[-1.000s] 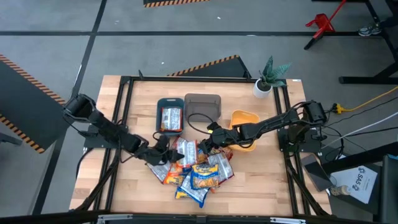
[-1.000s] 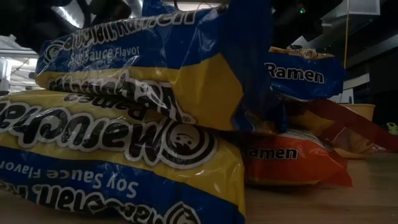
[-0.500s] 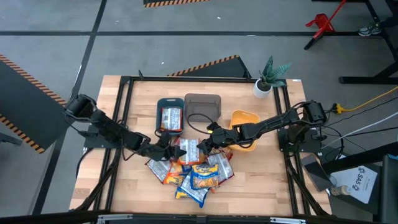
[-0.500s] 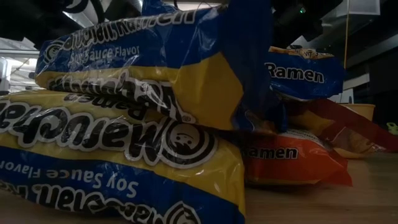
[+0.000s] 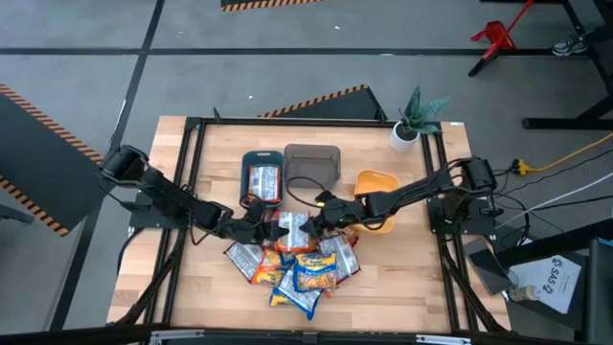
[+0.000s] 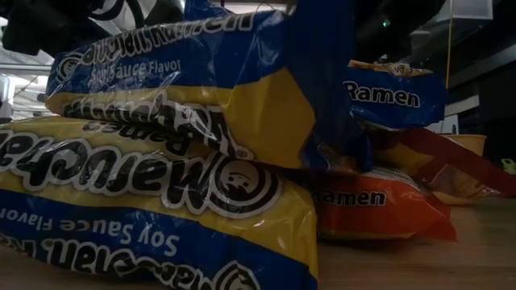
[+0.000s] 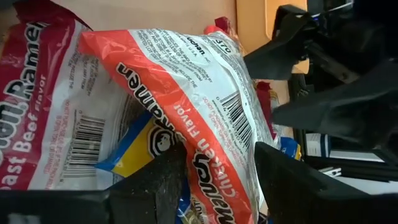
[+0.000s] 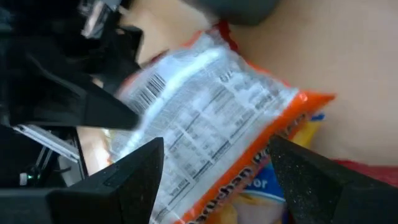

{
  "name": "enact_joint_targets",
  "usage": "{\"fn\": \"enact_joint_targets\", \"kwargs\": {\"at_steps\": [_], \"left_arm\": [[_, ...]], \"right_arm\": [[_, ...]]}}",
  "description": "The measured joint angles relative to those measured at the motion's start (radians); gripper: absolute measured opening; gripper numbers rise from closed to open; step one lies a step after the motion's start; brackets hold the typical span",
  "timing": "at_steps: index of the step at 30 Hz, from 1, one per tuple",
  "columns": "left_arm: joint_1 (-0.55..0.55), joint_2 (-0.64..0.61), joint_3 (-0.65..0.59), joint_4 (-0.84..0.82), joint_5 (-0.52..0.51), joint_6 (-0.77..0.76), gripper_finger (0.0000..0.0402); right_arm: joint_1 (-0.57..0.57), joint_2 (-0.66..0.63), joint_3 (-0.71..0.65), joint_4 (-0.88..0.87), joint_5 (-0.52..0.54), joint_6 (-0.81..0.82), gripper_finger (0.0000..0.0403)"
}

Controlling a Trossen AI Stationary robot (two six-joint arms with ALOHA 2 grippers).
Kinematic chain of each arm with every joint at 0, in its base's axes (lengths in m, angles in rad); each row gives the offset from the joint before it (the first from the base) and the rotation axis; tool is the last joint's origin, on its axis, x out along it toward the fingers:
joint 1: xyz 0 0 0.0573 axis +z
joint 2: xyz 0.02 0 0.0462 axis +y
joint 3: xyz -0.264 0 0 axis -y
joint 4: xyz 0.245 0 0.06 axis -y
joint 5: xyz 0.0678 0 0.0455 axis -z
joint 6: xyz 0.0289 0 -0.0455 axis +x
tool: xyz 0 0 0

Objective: Sort Maruchan noodles
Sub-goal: Put the orange noodle pack into the blue bin

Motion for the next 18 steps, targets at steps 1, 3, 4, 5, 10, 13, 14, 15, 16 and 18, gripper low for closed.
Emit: {"fn": "enact_joint_targets", "kwargs": {"at_steps": [1, 3, 4, 5, 10, 13, 14, 15, 16, 18], "left_arm": [[0.002, 0.004, 0.0, 0.002, 0.007, 0.0, 0.0186], [0.002, 0.008, -0.001, 0.0, 0.019, 0.0, 0.0186], [0.002, 0.011, 0.0, 0.004, 0.022, -0.001, 0.0186], [0.002, 0.017, 0.001, 0.008, 0.026, -0.002, 0.0186], [0.002, 0.021, 0.0, 0.007, 0.036, -0.009, 0.0186], [0.002, 0.021, 0.0, 0.02, 0.039, -0.009, 0.0186], [0.002, 0.022, 0.0, 0.025, 0.035, -0.009, 0.0186], [0.002, 0.022, 0.0, 0.028, 0.024, -0.009, 0.0186], [0.002, 0.022, 0.0, 0.029, 0.015, -0.009, 0.0184], [0.003, 0.022, 0.0, 0.045, 0.009, -0.008, 0.0181]], "right_arm": [[0.0, 0.011, 0.0, 0.024, -0.015, 0.002, 0.028], [0.0, 0.03, 0.012, 0.045, -0.032, 0.001, 0.028], [-0.001, 0.033, 0.017, 0.041, -0.044, 0.0, 0.028], [-0.001, 0.034, 0.021, 0.038, -0.05, -0.007, 0.028], [-0.001, 0.034, 0.047, 0.014, -0.054, -0.045, 0.028], [-0.002, 0.034, 0.063, 0.011, -0.053, -0.061, 0.028], [-0.002, 0.034, 0.064, 0.011, -0.053, -0.068, 0.028], [-0.001, 0.034, 0.064, 0.011, -0.053, -0.073, 0.028], [-0.001, 0.034, 0.064, 0.011, -0.054, -0.073, 0.028], [-0.001, 0.034, 0.064, 0.011, -0.062, -0.073, 0.028]]}}
